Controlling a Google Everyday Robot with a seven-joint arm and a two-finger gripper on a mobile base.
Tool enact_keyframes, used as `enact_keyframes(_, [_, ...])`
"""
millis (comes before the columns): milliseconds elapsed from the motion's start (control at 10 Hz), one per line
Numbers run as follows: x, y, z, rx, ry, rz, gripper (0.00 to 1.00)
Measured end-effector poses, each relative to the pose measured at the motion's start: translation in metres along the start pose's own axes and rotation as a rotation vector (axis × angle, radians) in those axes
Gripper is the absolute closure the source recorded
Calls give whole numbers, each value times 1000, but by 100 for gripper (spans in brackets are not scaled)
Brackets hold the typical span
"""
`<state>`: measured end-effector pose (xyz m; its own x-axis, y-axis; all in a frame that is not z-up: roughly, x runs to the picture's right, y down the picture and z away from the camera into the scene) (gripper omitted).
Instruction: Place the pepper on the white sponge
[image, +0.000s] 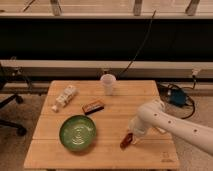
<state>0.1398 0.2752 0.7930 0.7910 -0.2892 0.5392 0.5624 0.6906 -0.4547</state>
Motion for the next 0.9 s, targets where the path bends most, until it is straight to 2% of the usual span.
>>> enact_keyframes(200, [5,-6,-12,13,15,-7,97])
enact_keyframes(300, [7,-17,-29,34,23,-7,97])
enact_keyframes(600, [23,-28,-61,61,54,8,97])
enact_keyframes(900, [48,-27,-61,64,79,42,97])
